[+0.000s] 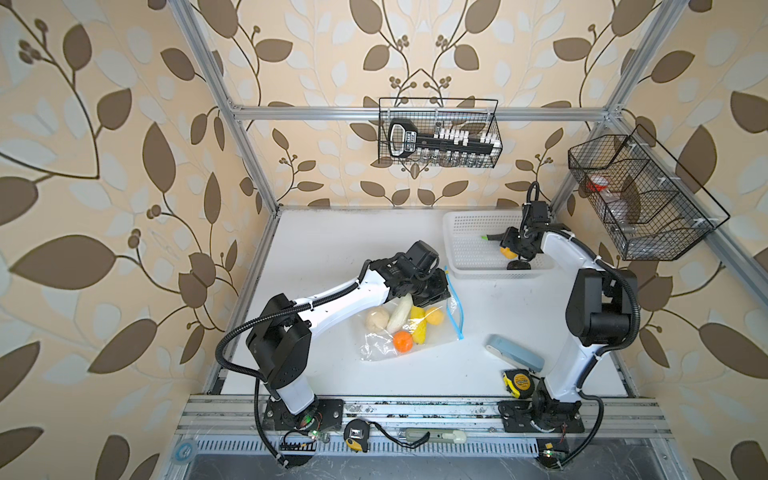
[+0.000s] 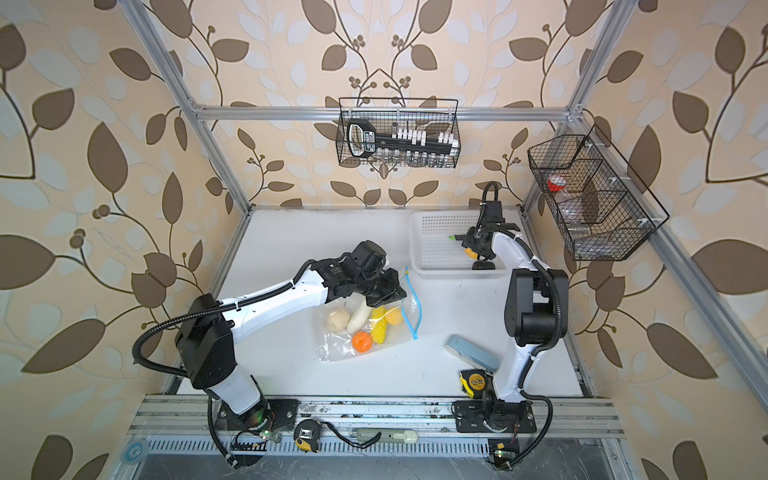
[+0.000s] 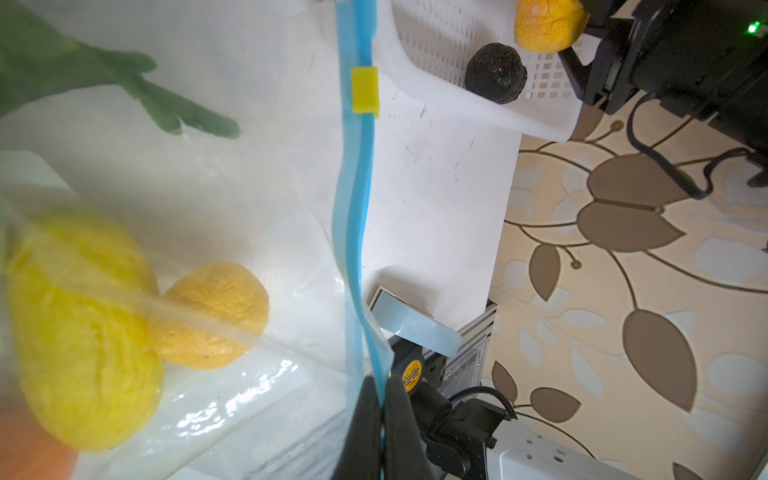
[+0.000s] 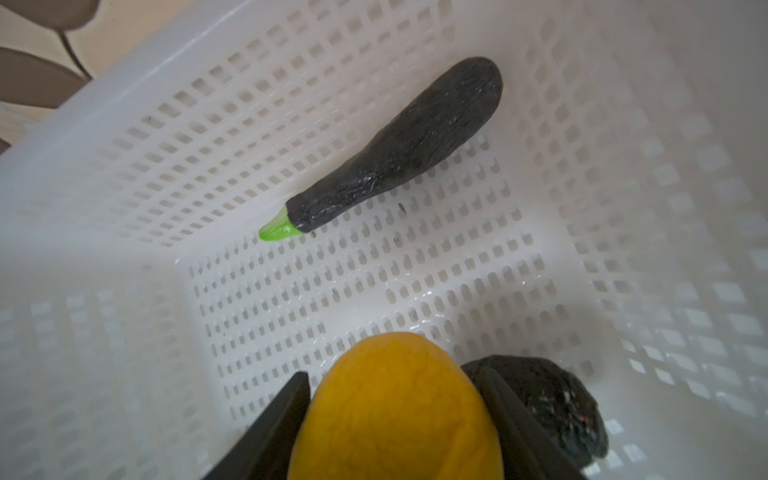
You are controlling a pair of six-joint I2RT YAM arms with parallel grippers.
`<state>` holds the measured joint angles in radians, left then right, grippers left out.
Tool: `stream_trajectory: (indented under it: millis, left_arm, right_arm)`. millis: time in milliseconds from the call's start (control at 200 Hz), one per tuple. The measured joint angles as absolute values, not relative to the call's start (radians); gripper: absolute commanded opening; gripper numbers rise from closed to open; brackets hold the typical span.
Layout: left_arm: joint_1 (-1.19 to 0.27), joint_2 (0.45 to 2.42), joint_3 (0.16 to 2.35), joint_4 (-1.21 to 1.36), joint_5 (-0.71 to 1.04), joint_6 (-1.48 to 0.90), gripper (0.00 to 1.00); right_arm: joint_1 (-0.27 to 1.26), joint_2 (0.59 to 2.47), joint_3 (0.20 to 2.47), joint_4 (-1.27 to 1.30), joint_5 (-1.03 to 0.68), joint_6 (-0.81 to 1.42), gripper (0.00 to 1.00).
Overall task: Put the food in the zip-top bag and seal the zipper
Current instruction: 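Lift the yellow pepper and carry it with the right gripper to the bag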
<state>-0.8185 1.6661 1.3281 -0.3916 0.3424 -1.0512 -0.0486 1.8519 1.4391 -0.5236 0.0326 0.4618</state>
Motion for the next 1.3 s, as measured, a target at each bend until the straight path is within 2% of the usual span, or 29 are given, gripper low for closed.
stream_trajectory:
  millis: [400, 675, 1300]
  left_arm:
    - [-0.818, 1.666, 1.328, -0.392, 0.342, -1.051, 0.00]
    - [-0.818, 1.677, 1.335, -0.392, 0.342, -1.052, 0.00]
    - [-0.818, 1.679, 1.366, -0.407, 0.341, -1.051, 0.00]
  right_arm:
    - [0.050, 1.608, 1.222, -0.445, 0.024, 0.480, 0.61]
    - [0.118, 1.509, 1.123, -0.429, -0.006, 0.483, 0.61]
    - [0.229, 1.166, 0.834, -0.373, -0.197, 0.479, 0.61]
